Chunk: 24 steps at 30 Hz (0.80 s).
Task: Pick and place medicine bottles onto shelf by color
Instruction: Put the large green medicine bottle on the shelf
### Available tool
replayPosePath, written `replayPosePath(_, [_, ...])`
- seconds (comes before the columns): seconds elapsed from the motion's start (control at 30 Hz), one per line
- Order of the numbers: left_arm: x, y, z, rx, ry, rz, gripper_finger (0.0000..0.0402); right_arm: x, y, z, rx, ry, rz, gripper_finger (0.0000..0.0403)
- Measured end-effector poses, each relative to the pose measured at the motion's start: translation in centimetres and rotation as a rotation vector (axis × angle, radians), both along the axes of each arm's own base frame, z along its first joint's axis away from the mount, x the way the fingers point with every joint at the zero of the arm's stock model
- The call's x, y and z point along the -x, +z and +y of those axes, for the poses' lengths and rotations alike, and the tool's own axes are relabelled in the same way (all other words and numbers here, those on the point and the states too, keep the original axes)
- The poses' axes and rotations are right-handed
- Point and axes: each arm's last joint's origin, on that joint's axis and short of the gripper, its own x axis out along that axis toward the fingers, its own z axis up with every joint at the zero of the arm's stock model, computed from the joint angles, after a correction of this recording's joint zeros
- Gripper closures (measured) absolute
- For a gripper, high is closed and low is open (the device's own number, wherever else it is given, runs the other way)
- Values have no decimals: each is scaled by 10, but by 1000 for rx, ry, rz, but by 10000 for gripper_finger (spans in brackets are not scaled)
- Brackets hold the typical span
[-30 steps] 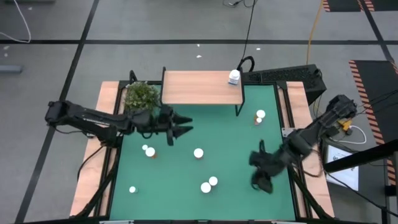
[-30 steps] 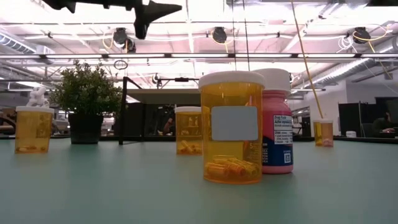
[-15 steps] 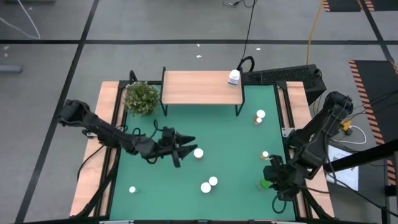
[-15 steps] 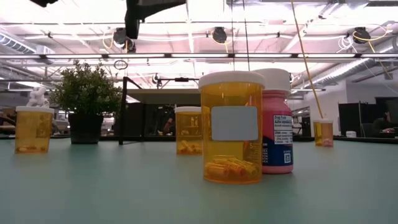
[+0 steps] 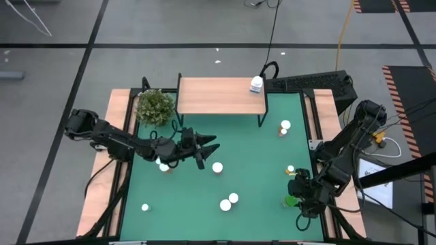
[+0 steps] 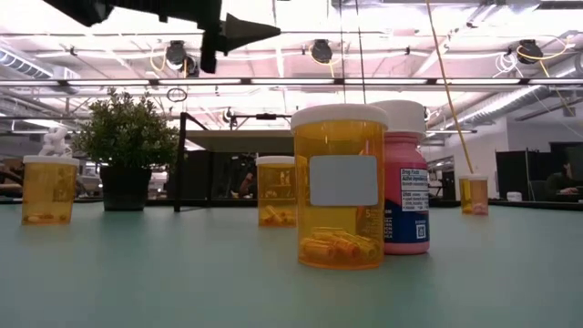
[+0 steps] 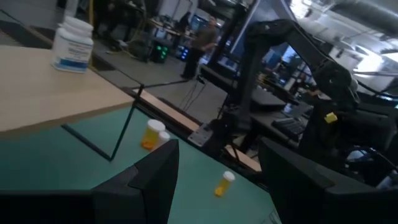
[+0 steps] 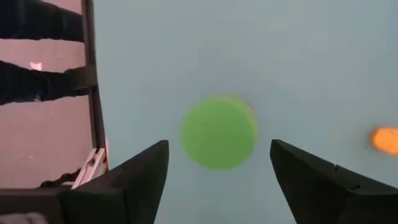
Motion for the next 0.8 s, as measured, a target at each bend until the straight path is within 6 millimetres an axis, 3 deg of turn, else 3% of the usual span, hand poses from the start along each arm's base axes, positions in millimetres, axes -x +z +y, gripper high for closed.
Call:
replayPosePath(0.17, [-3, 0, 10, 17, -80, -5, 179, -4, -10, 3, 80, 57, -34, 122])
replayPosePath(0.43, [-3, -7, 9, 7, -114, 66, 179, -11, -21, 15, 57, 162, -31, 122])
replayPosePath(0.8, [-3, -9, 9, 18, -114, 89, 179, -4, -19, 2, 110, 105, 29, 122])
